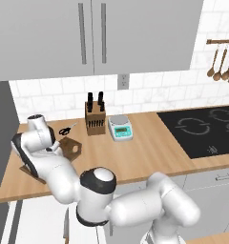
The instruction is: Place the appropriate cutting tool for cutting the cucumber skin on the cutting board.
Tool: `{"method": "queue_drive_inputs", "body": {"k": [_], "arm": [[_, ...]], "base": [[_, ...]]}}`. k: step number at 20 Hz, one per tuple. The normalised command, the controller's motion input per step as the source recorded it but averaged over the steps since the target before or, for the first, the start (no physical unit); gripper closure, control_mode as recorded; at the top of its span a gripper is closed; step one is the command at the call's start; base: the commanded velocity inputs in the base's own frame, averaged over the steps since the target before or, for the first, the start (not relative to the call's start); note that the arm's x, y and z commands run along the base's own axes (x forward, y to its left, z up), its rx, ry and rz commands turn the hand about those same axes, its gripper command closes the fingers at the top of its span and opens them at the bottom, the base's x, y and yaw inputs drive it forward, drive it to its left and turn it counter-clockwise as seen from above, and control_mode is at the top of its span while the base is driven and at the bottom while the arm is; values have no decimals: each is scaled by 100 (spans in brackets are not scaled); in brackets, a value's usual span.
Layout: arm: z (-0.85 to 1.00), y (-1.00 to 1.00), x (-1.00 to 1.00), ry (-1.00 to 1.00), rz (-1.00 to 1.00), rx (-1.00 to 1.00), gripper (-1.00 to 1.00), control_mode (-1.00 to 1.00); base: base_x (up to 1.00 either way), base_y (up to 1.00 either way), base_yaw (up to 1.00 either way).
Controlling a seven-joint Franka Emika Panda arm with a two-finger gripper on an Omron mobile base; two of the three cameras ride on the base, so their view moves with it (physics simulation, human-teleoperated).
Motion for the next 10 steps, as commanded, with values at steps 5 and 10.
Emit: {"method": "queue_drive_inputs", "body": {"k": [5, 10], "arm": [[-2, -2, -3, 0, 0, 0, -100, -100], [36, -23, -17, 2, 0, 0, -100, -100]], "base": [[0, 0, 0], [0, 0, 0]]}}
